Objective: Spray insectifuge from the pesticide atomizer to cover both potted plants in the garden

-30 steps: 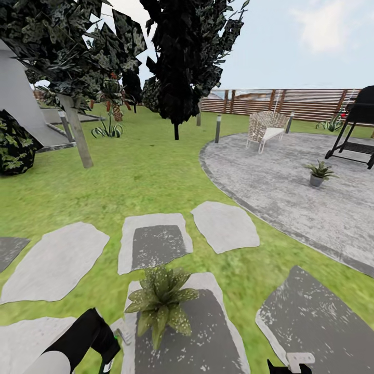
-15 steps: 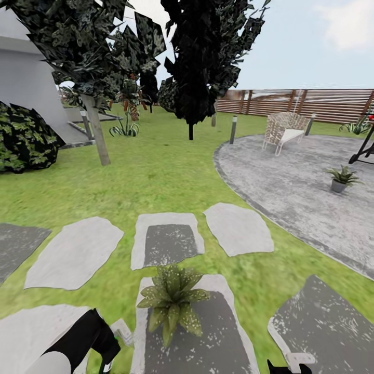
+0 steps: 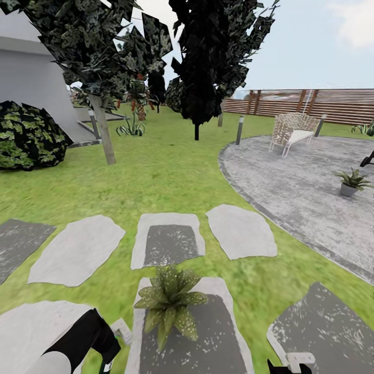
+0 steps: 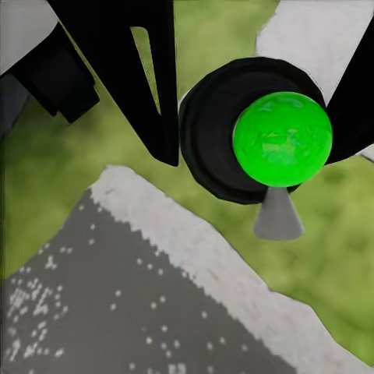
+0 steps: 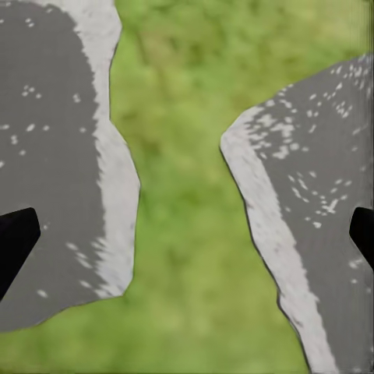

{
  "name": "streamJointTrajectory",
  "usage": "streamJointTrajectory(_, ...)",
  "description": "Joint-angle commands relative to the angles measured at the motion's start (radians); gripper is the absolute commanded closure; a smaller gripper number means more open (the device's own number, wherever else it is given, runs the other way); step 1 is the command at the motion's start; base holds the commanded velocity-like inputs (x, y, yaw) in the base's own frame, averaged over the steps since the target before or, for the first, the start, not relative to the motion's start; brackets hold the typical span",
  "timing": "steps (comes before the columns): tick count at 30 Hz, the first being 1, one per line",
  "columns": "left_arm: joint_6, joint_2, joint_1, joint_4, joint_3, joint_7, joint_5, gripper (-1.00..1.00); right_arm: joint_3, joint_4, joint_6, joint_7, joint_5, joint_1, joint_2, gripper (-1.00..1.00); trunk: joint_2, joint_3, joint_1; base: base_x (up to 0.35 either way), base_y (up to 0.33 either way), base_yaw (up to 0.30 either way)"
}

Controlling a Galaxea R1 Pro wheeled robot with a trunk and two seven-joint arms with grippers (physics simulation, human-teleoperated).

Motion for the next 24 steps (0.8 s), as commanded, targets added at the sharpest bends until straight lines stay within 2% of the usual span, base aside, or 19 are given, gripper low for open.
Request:
streamJointTrajectory(1,0.007,-0.001,0.0,-0.002,0.003,-0.006,-0.004,1.0,-0.009,0.0,-0.003,0.008,0.002,-0.001,0.0,-1.0,0.0,-0.001,0.0,0.174,-0.201,0.0)
streamJointTrajectory(6,0.007,-0.001,0.0,-0.002,0.003,-0.006,-0.004,1.0,-0.008,0.0,-0.003,0.007,0.002,-0.001,0.0,-1.0,0.0,-0.001,0.0,0.108,-0.089,0.087)
streamJointTrajectory(17,0.007,-0.001,0.0,-0.002,0.003,-0.006,-0.005,1.0,-0.008,0.001,-0.003,0.008,0.002,-0.001,0.0,-1.0,0.0,-0.001,0.0,0.003,-0.003,0.27)
streamJointTrajectory(24,0.007,-0.001,0.0,-0.002,0.003,-0.006,-0.005,1.0,-0.008,0.001,-0.003,0.008,0.002,-0.001,0.0,-1.0,0.0,-0.001,0.0,0.0,-0.242,0.062)
